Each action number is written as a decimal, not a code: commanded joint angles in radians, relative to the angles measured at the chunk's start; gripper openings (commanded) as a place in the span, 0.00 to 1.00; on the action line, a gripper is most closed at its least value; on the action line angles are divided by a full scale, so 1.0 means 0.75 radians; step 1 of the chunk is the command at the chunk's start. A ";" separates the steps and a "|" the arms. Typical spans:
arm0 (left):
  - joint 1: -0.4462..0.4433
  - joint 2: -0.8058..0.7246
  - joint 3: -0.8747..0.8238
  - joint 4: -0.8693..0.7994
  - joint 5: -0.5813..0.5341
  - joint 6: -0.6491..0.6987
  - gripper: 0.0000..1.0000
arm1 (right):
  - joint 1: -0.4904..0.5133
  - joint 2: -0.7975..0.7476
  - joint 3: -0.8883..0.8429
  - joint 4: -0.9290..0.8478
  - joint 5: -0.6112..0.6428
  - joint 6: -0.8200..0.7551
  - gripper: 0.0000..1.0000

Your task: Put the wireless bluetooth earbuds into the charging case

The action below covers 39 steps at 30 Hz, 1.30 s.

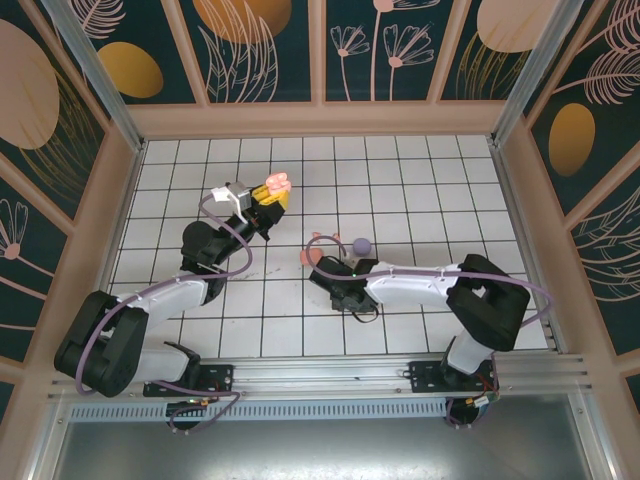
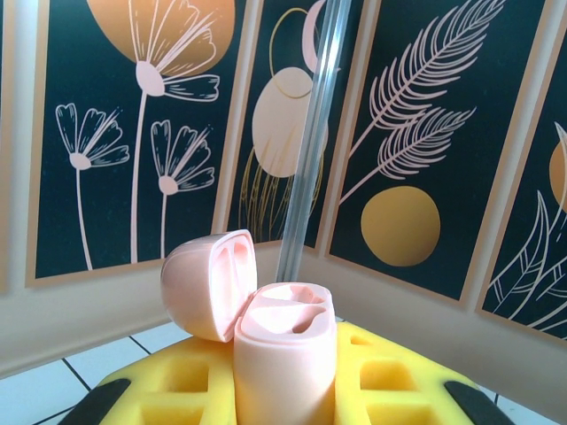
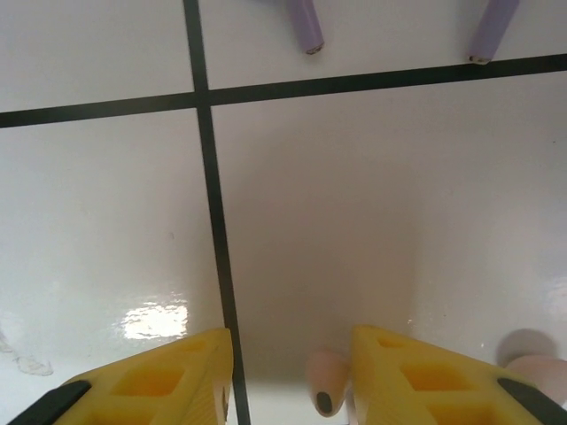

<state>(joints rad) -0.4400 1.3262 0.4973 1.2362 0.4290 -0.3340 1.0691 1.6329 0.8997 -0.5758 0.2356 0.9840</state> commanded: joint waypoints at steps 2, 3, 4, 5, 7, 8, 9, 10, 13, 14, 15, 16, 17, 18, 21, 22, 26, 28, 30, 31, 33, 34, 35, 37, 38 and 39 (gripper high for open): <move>-0.008 -0.030 -0.011 0.033 0.011 0.033 0.00 | 0.012 0.021 0.029 -0.076 0.039 0.046 0.39; -0.008 -0.029 -0.010 0.033 0.012 0.032 0.00 | 0.012 0.022 0.029 -0.078 0.039 0.049 0.39; -0.008 -0.030 -0.009 0.034 0.014 0.032 0.00 | 0.013 0.022 0.027 -0.079 0.038 0.054 0.39; -0.008 -0.028 -0.009 0.033 0.015 0.034 0.00 | 0.012 0.021 0.025 -0.079 0.038 0.054 0.38; -0.008 -0.026 -0.009 0.034 0.017 0.034 0.00 | 0.014 0.020 0.020 -0.077 0.034 0.056 0.38; -0.008 -0.028 -0.011 0.034 0.017 0.035 0.00 | 0.016 0.021 0.021 -0.075 0.034 0.056 0.37; -0.008 -0.027 -0.011 0.031 0.017 0.036 0.00 | 0.018 0.021 0.021 -0.073 0.034 0.057 0.37; -0.008 -0.027 -0.011 0.031 0.017 0.036 0.00 | 0.019 0.022 0.020 -0.071 0.032 0.058 0.36; -0.008 -0.028 -0.010 0.029 0.017 0.036 0.00 | 0.023 0.029 0.019 -0.068 0.028 0.058 0.36; -0.008 -0.027 -0.009 0.029 0.017 0.038 0.00 | 0.024 0.033 0.020 -0.067 0.028 0.058 0.35; -0.008 -0.025 -0.009 0.027 0.017 0.035 0.00 | 0.026 0.035 0.020 -0.067 0.028 0.058 0.35; -0.008 -0.025 -0.005 0.025 0.015 0.035 0.00 | 0.029 0.036 0.018 -0.067 0.028 0.060 0.35; -0.008 -0.023 -0.005 0.023 0.016 0.032 0.00 | 0.031 0.035 0.018 -0.065 0.026 0.062 0.34; -0.008 -0.023 -0.004 0.021 0.017 0.033 0.00 | 0.033 0.033 0.014 -0.065 0.027 0.063 0.34; -0.008 -0.021 -0.001 0.015 0.017 0.030 0.00 | 0.037 0.026 0.000 -0.061 0.026 0.070 0.33; -0.008 -0.022 0.001 0.013 0.019 0.031 0.00 | 0.037 0.023 -0.006 -0.055 0.025 0.070 0.32; -0.008 -0.019 0.011 -0.008 0.021 0.029 0.00 | 0.037 0.020 -0.027 -0.043 0.029 0.077 0.30; -0.008 -0.017 0.012 -0.010 0.021 0.028 0.00 | 0.037 0.024 -0.032 -0.037 0.030 0.078 0.30; -0.008 -0.015 0.012 -0.010 0.021 0.024 0.00 | 0.037 0.030 -0.034 -0.030 0.032 0.076 0.29; -0.008 -0.015 0.014 -0.013 0.021 0.022 0.00 | 0.035 0.033 -0.037 -0.029 0.034 0.075 0.29; -0.008 -0.012 0.016 -0.016 0.023 0.019 0.00 | 0.036 0.034 -0.044 -0.022 0.036 0.076 0.29; -0.008 -0.013 0.018 -0.016 0.023 0.017 0.00 | 0.033 0.037 -0.047 -0.019 0.037 0.077 0.28; -0.008 -0.012 0.019 -0.016 0.025 0.017 0.00 | 0.033 0.036 -0.052 -0.015 0.038 0.077 0.28; -0.008 -0.011 0.022 -0.018 0.025 0.016 0.00 | 0.031 0.035 -0.057 -0.011 0.038 0.079 0.27; -0.008 -0.009 0.023 -0.017 0.025 0.014 0.00 | 0.032 0.035 -0.058 -0.009 0.038 0.079 0.26; -0.007 -0.007 0.024 -0.019 0.026 0.012 0.00 | 0.031 0.036 -0.060 -0.006 0.038 0.079 0.26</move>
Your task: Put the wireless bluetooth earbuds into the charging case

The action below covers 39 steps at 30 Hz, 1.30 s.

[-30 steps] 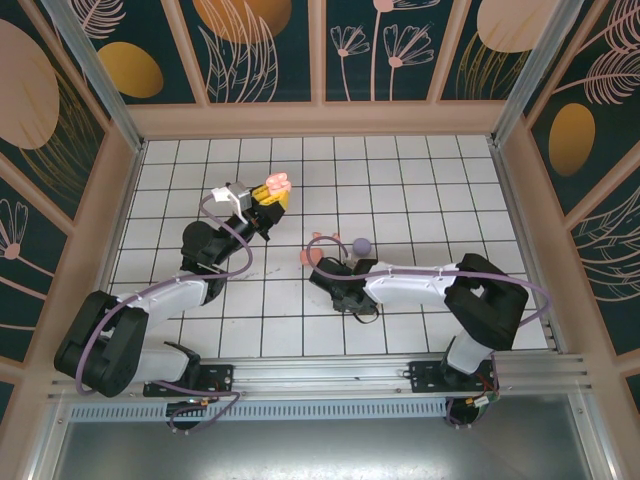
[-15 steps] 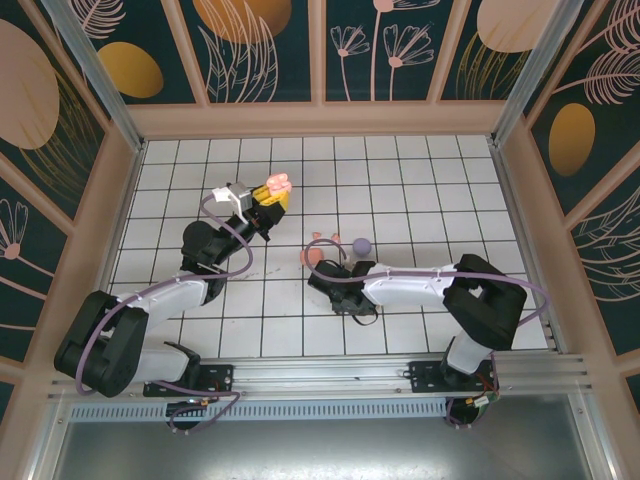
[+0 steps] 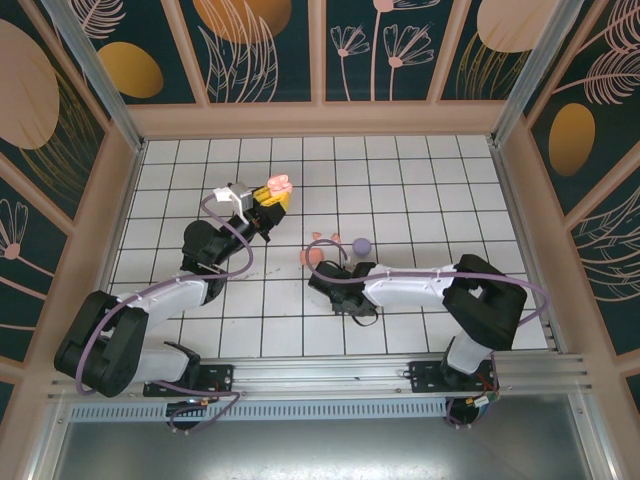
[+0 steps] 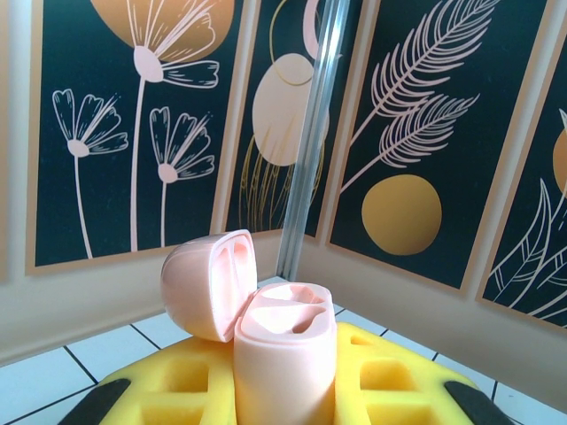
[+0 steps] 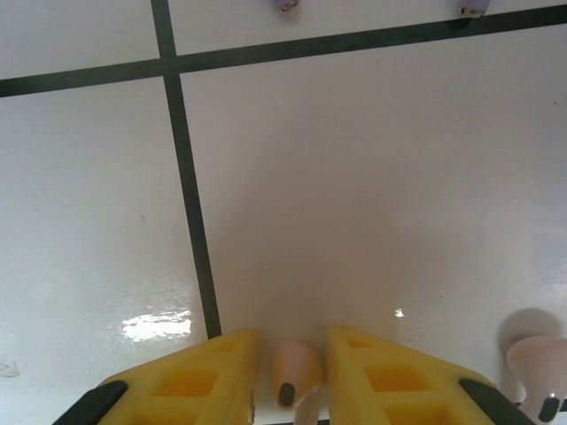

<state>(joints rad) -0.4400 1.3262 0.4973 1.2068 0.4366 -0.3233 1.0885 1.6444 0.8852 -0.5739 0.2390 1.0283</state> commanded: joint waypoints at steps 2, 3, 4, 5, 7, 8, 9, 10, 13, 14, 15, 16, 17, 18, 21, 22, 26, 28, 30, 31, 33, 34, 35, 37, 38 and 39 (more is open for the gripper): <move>-0.007 -0.006 0.026 0.019 0.019 -0.002 0.00 | 0.003 0.021 -0.047 -0.004 0.033 0.020 0.25; -0.009 -0.005 0.026 0.020 0.019 -0.002 0.00 | 0.002 0.021 -0.051 -0.002 0.032 0.020 0.24; -0.011 -0.003 0.028 0.017 0.021 -0.003 0.00 | 0.002 0.021 -0.052 0.002 0.033 0.018 0.22; -0.011 -0.003 0.028 0.017 0.023 -0.003 0.00 | 0.001 0.020 -0.055 0.004 0.033 0.018 0.20; -0.010 -0.001 0.030 0.018 0.027 -0.004 0.00 | 0.002 0.017 -0.059 0.009 0.037 0.014 0.17; -0.011 0.000 0.032 0.015 0.028 -0.006 0.00 | -0.001 0.018 -0.061 0.011 0.038 0.012 0.17; -0.010 0.002 0.032 0.016 0.032 -0.007 0.00 | -0.001 0.018 -0.064 0.016 0.040 0.009 0.17; -0.011 0.003 0.035 0.016 0.036 -0.008 0.00 | -0.001 0.017 -0.066 0.017 0.042 0.003 0.16; -0.011 0.006 0.039 0.013 0.042 -0.010 0.00 | -0.002 0.022 -0.068 0.019 0.045 -0.007 0.18; -0.011 0.005 0.042 0.013 0.042 -0.010 0.00 | -0.005 0.023 -0.069 0.018 0.045 -0.007 0.19; -0.011 0.006 0.044 0.012 0.042 -0.010 0.00 | -0.005 0.023 -0.068 0.016 0.045 -0.008 0.19; -0.010 0.007 0.048 0.009 0.043 -0.009 0.00 | -0.007 0.024 -0.066 0.017 0.044 -0.007 0.20; -0.011 0.007 0.052 0.003 0.044 -0.010 0.00 | -0.009 0.023 -0.066 0.016 0.042 -0.004 0.20; -0.011 0.008 0.055 -0.009 0.045 -0.011 0.00 | -0.011 0.025 -0.064 0.017 0.041 -0.005 0.21; -0.011 0.015 0.058 -0.012 0.048 -0.013 0.00 | -0.014 0.027 -0.059 0.020 0.037 -0.007 0.21; -0.012 0.016 0.056 -0.006 0.049 -0.014 0.00 | -0.016 0.030 -0.057 0.021 0.038 -0.006 0.21; -0.012 0.018 0.057 -0.001 0.049 -0.010 0.00 | -0.020 0.032 -0.058 0.026 0.037 -0.012 0.21; -0.013 0.018 0.057 0.004 0.052 -0.008 0.00 | -0.019 0.028 -0.063 0.036 0.038 -0.021 0.16; -0.012 0.016 0.057 0.008 0.053 -0.005 0.00 | -0.019 0.014 -0.068 0.045 0.045 -0.036 0.10; -0.014 0.014 0.055 0.008 0.054 -0.001 0.00 | -0.019 0.005 -0.068 0.047 0.055 -0.041 0.07; -0.015 0.011 0.057 0.007 0.050 0.004 0.00 | -0.019 -0.024 -0.069 0.050 0.073 -0.057 0.04; -0.015 0.007 0.058 0.004 0.049 0.003 0.00 | -0.022 -0.041 -0.064 0.051 0.084 -0.066 0.03; -0.015 0.006 0.061 0.000 0.051 0.004 0.00 | -0.022 -0.061 -0.060 0.055 0.096 -0.079 0.03; -0.015 0.000 0.067 -0.009 0.054 0.005 0.00 | -0.023 -0.102 -0.048 0.057 0.115 -0.101 0.03; -0.015 -0.001 0.068 -0.010 0.052 0.006 0.00 | -0.023 -0.126 -0.041 0.059 0.128 -0.117 0.03; -0.015 -0.004 0.069 -0.011 0.054 0.010 0.00 | -0.024 -0.151 -0.031 0.060 0.140 -0.131 0.03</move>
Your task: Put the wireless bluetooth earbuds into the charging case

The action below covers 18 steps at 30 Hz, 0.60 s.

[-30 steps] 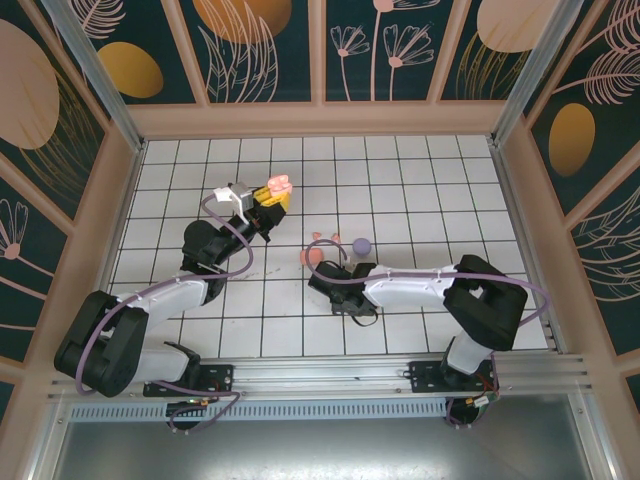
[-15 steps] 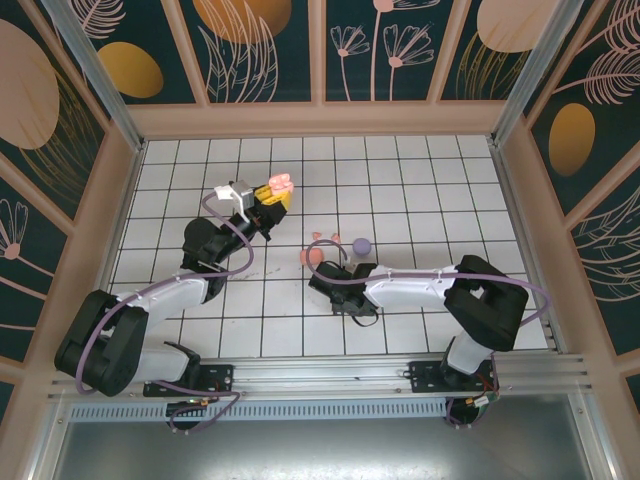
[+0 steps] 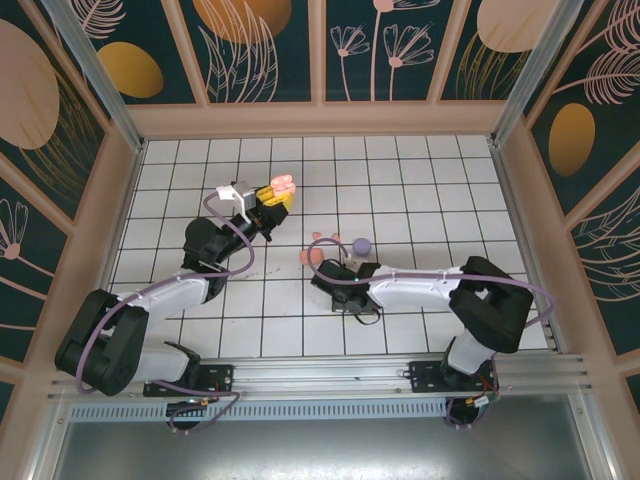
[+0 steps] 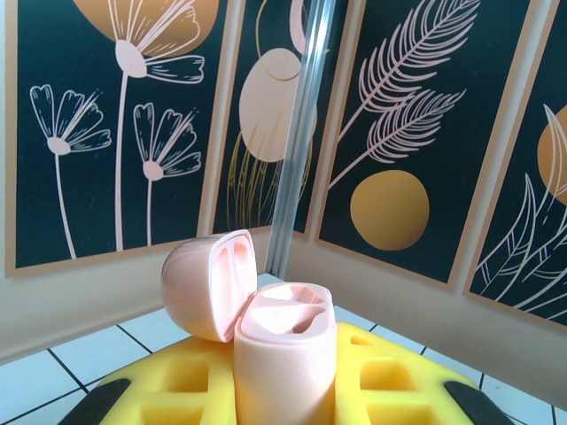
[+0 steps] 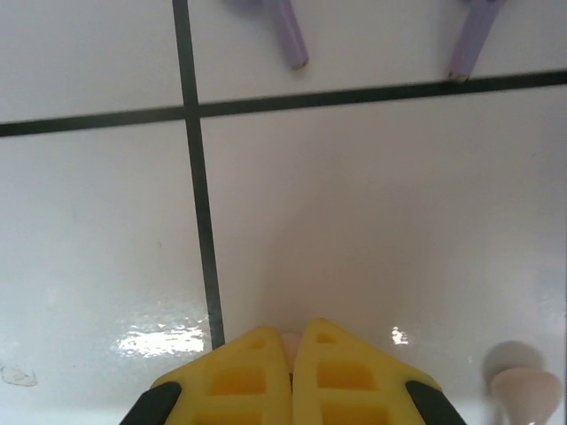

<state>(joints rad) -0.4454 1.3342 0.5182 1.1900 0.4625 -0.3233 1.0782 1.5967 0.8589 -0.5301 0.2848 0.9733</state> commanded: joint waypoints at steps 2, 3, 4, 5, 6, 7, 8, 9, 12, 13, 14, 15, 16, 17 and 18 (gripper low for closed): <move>-0.006 -0.021 0.042 0.005 0.018 0.017 0.00 | -0.011 -0.147 0.024 0.008 0.108 -0.100 0.03; -0.007 -0.025 0.041 0.002 0.019 0.028 0.00 | -0.016 -0.181 0.037 0.013 0.127 -0.129 0.03; -0.007 -0.030 0.041 -0.002 0.017 0.036 0.00 | -0.020 -0.216 0.049 0.017 0.146 -0.161 0.03; -0.007 -0.032 0.041 -0.004 0.019 0.043 0.00 | -0.026 -0.249 0.059 0.026 0.160 -0.195 0.03; -0.007 -0.034 0.041 -0.006 0.018 0.053 0.00 | -0.034 -0.291 0.070 0.044 0.171 -0.238 0.03; -0.008 -0.036 0.040 -0.008 0.019 0.061 0.00 | -0.051 -0.334 0.080 0.064 0.176 -0.280 0.03; -0.007 -0.038 0.043 -0.008 0.018 0.070 0.00 | -0.069 -0.372 0.089 0.083 0.172 -0.322 0.03; -0.007 -0.038 0.043 -0.011 0.022 0.082 0.00 | -0.087 -0.419 0.099 0.121 0.165 -0.376 0.03; -0.007 -0.042 0.051 -0.025 0.029 0.117 0.00 | -0.165 -0.541 0.129 0.228 0.106 -0.533 0.03; -0.007 -0.044 0.055 -0.035 0.034 0.133 0.00 | -0.196 -0.579 0.140 0.270 0.075 -0.588 0.03; -0.007 -0.043 0.060 -0.042 0.040 0.147 0.00 | -0.223 -0.608 0.153 0.304 0.041 -0.633 0.03; -0.007 -0.041 0.067 -0.051 0.047 0.163 0.00 | -0.251 -0.632 0.169 0.346 0.002 -0.692 0.03; -0.007 -0.039 0.074 -0.064 0.049 0.177 0.00 | -0.279 -0.654 0.189 0.387 -0.032 -0.742 0.03; -0.007 -0.037 0.084 -0.079 0.061 0.196 0.00 | -0.298 -0.664 0.205 0.424 -0.059 -0.786 0.03; -0.007 -0.034 0.094 -0.093 0.072 0.216 0.00 | -0.316 -0.673 0.224 0.459 -0.086 -0.836 0.03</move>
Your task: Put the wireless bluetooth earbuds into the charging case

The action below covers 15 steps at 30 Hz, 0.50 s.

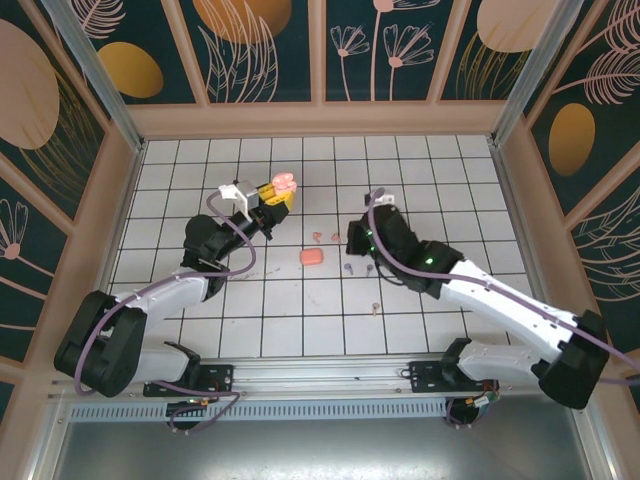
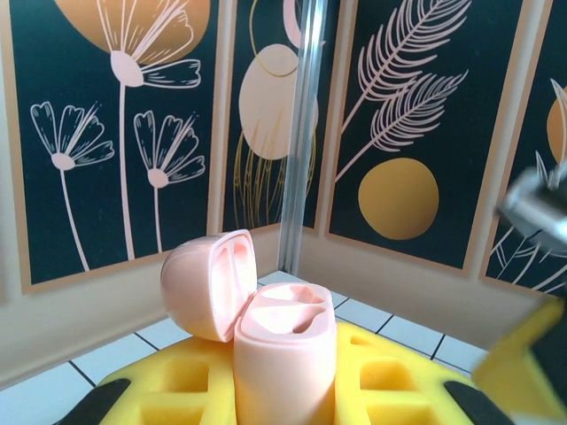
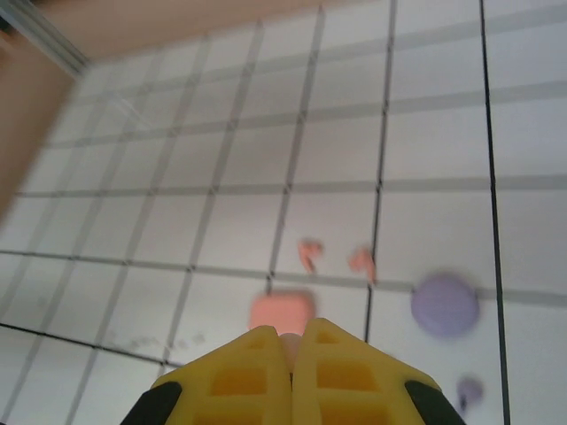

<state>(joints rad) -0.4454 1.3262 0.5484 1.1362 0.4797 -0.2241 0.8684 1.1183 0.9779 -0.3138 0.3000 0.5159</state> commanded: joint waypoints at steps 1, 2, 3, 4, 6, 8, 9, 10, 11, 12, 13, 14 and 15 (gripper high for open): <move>-0.007 -0.017 0.064 -0.032 0.067 0.106 0.00 | -0.046 -0.039 0.090 0.203 -0.129 -0.276 0.03; -0.007 -0.013 0.072 -0.039 0.083 0.119 0.00 | -0.052 -0.042 0.107 0.232 -0.147 -0.316 0.03; -0.009 -0.002 0.083 -0.047 0.106 0.136 0.00 | -0.057 -0.041 0.127 0.264 -0.166 -0.364 0.03; -0.009 0.009 0.095 -0.055 0.137 0.148 0.00 | -0.059 -0.042 0.144 0.300 -0.189 -0.407 0.03; -0.011 0.034 0.125 -0.058 0.191 0.156 0.00 | -0.063 -0.043 0.164 0.370 -0.239 -0.488 0.03; -0.015 0.059 0.156 -0.060 0.239 0.156 0.00 | -0.063 -0.043 0.173 0.442 -0.301 -0.558 0.03; -0.019 0.072 0.171 -0.063 0.260 0.156 0.00 | -0.064 -0.042 0.170 0.484 -0.335 -0.594 0.03; -0.023 0.085 0.191 -0.067 0.274 0.154 0.00 | -0.065 -0.043 0.168 0.517 -0.361 -0.620 0.02; -0.026 0.097 0.212 -0.076 0.293 0.154 0.00 | -0.066 -0.039 0.162 0.552 -0.375 -0.649 0.02; -0.029 0.106 0.231 -0.083 0.310 0.152 0.00 | -0.067 -0.036 0.157 0.582 -0.414 -0.672 0.02; -0.031 0.115 0.246 -0.087 0.324 0.155 0.00 | -0.068 -0.032 0.153 0.608 -0.435 -0.692 0.02; -0.033 0.122 0.255 -0.091 0.340 0.161 0.00 | -0.068 -0.027 0.153 0.625 -0.446 -0.702 0.02; -0.036 0.128 0.266 -0.097 0.350 0.172 0.00 | -0.071 -0.019 0.154 0.637 -0.461 -0.710 0.02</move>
<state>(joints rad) -0.4641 1.4094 0.7048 1.0683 0.6693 -0.1268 0.8253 1.0977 1.0767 0.0441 0.0391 0.0746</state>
